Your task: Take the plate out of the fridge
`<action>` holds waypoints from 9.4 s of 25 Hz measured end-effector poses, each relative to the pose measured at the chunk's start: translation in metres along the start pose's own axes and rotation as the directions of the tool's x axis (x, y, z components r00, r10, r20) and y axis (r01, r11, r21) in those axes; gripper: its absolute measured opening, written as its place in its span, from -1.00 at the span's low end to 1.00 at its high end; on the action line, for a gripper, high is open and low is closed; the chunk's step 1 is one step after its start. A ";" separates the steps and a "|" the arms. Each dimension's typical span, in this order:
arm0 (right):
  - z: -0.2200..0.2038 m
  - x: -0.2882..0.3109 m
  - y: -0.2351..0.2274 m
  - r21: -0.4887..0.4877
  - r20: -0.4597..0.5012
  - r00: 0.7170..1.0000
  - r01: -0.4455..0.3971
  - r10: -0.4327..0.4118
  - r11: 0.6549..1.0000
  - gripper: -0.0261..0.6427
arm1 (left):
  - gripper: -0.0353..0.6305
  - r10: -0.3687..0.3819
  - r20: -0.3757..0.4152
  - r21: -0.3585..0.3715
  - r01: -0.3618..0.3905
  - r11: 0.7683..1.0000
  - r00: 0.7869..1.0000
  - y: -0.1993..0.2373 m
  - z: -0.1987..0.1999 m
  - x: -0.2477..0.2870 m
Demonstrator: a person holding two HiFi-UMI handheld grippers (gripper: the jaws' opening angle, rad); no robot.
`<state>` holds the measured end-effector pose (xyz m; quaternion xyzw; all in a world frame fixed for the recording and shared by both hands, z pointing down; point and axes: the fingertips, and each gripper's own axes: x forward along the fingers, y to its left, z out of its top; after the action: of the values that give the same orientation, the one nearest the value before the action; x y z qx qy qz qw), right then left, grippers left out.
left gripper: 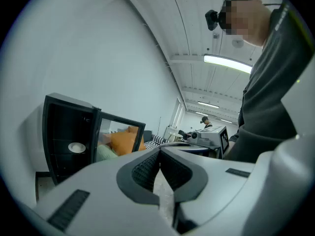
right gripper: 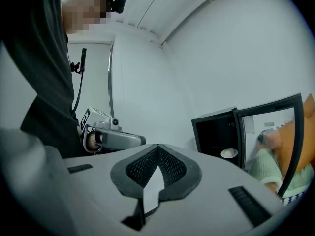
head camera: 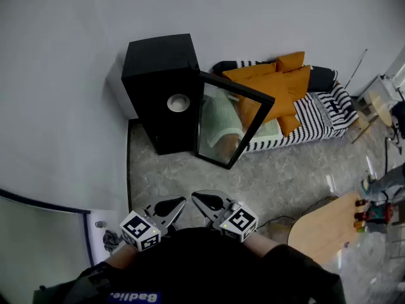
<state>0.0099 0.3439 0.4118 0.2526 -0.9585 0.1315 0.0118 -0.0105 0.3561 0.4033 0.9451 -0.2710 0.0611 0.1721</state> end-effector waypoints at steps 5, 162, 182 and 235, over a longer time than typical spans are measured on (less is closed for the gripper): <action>-0.001 0.002 0.001 0.003 -0.005 1.000 0.000 0.000 1.000 -0.90 | -0.87 -0.002 -0.001 0.004 0.002 1.000 1.000 0.002 -0.003 -0.001; 0.014 0.160 -0.311 -0.040 -0.271 0.953 0.132 -0.137 0.991 -0.90 | -0.59 0.339 -0.123 -0.592 -0.343 0.729 0.933 0.577 -0.079 0.228; -0.012 0.150 -0.324 -0.005 -0.302 0.942 0.151 -0.145 0.989 -0.89 | -0.59 0.421 -0.208 -0.681 -0.440 0.585 0.883 0.642 -0.136 0.249; -0.062 0.109 -0.337 0.022 -0.446 0.874 0.225 -0.192 0.974 -0.90 | -0.60 0.481 -0.279 -0.721 -0.513 0.467 0.831 0.661 -0.169 0.279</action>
<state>0.0761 0.0251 0.5647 0.3184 -0.8926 0.2180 0.2332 -0.1307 -0.2445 0.8125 0.6559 -0.5292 0.0040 0.5382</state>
